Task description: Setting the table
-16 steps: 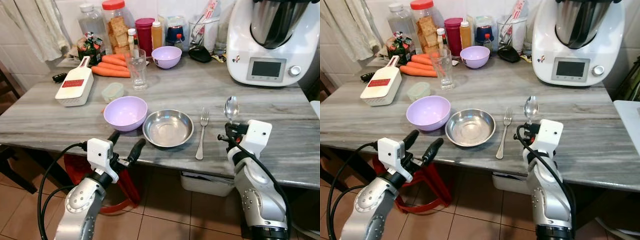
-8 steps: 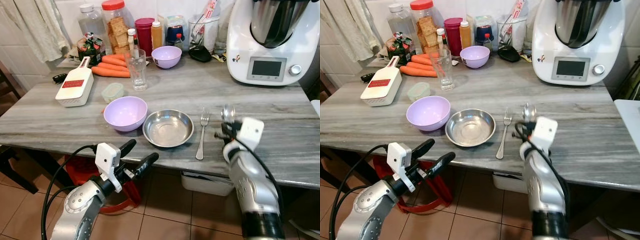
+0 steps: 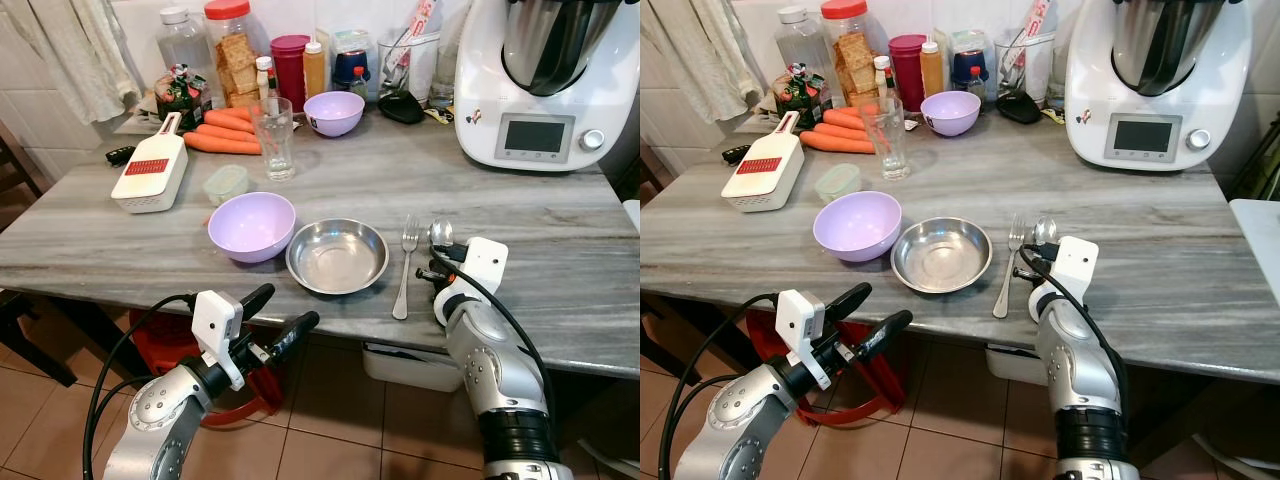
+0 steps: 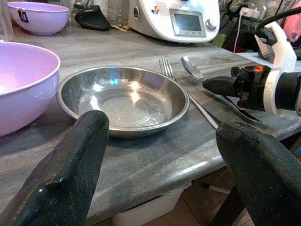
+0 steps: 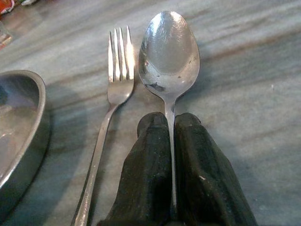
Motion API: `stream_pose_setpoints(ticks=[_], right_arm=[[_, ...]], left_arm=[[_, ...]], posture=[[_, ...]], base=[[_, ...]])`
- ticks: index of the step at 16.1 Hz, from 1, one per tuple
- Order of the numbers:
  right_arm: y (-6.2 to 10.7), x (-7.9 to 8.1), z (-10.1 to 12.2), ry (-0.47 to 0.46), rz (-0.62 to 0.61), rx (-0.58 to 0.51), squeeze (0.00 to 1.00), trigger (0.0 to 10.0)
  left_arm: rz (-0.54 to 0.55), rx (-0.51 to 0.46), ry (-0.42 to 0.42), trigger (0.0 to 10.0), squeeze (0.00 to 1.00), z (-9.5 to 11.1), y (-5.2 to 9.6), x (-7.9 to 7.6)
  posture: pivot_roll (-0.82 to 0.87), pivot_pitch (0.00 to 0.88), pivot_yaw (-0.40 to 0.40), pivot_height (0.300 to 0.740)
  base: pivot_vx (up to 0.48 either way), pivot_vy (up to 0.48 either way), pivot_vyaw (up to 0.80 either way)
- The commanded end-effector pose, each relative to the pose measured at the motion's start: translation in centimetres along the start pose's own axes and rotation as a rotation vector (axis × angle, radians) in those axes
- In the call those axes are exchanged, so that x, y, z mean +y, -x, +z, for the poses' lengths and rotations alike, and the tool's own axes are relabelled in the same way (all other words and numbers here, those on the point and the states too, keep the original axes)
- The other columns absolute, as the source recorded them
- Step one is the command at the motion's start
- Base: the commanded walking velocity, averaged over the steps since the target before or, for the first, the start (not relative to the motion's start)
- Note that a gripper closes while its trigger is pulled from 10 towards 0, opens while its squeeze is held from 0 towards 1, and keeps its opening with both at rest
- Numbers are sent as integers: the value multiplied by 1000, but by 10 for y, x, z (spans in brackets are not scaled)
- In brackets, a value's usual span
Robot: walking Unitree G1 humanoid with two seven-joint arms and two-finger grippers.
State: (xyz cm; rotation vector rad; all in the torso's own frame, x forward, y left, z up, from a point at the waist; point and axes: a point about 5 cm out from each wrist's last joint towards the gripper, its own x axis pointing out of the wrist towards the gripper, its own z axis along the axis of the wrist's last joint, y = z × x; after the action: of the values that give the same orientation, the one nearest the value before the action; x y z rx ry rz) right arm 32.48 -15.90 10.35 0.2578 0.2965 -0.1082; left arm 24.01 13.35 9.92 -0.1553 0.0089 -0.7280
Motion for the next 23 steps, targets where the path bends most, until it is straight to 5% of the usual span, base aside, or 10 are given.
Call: stream_pose_setpoints(ticks=[1, 12, 13, 14, 23], right_arm=[[-2, 4, 0, -16, 3, 14, 0, 10000], [-11, 5, 2, 2, 13, 10, 0, 10000], [-11, 5, 2, -1, 15, 9, 63, 10000], [-11, 5, 2, -2, 15, 8, 992, 10000], [-10, 5, 12, -6, 18, -42, 1000, 10000]], left_arm=[[-9, 7, -5, 10000, 0, 1, 1, 0], [-60, 14, 14, 10000, 0, -1, 0, -7], [-63, 16, 15, 10000, 0, -1, 0, -7], [-68, 19, 13, 10000, 0, -2, -1, -8], [-113, 24, 28, 10000, 0, -2, -2, -13]], posture=[[-57, 52, 88, 740], [-55, 52, 86, 740], [-58, 50, 87, 740], [-58, 50, 87, 740], [-59, 52, 84, 740]], base=[[0, 0, 0], [0, 0, 0], [0, 0, 0], [0, 0, 0], [0, 0, 0]])
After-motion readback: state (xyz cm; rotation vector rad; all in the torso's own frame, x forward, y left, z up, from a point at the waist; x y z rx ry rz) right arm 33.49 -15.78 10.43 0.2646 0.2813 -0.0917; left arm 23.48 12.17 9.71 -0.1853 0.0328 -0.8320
